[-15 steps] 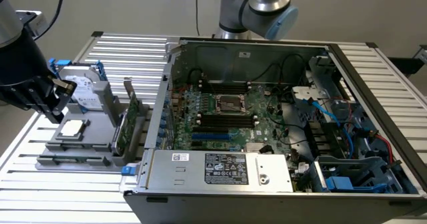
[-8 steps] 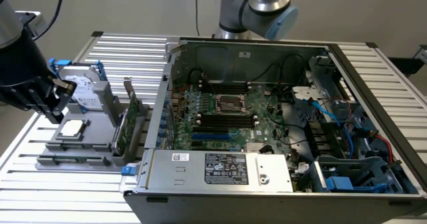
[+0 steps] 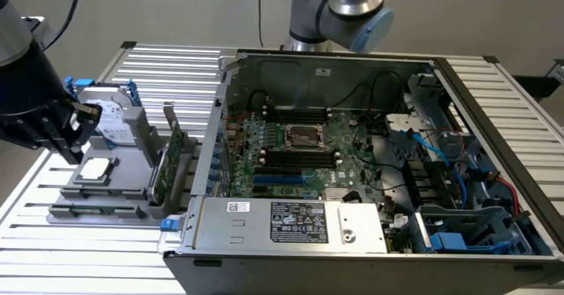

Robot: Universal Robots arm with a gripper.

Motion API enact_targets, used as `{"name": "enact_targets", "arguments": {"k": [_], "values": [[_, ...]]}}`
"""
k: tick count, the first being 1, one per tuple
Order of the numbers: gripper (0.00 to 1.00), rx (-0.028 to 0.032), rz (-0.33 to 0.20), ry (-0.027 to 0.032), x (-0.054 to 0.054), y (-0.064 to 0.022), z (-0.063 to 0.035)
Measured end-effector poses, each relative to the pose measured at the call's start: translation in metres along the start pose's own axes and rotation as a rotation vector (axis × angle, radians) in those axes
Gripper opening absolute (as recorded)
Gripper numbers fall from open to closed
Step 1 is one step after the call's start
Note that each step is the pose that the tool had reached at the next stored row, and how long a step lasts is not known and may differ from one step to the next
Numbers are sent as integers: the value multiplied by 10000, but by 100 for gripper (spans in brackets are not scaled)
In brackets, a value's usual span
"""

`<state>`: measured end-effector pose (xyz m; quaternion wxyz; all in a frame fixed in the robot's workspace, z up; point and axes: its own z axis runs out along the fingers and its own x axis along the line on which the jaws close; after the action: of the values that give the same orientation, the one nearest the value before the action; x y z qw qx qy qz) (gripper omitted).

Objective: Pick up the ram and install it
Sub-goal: 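Pick up the ram and move it above insertion slot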

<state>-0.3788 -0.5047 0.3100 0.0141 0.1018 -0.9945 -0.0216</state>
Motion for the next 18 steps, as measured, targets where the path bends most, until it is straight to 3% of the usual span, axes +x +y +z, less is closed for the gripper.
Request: {"name": "enact_targets", "arguments": {"k": [18], "values": [[11, 79, -3278, 145, -1, -2, 43]]}}
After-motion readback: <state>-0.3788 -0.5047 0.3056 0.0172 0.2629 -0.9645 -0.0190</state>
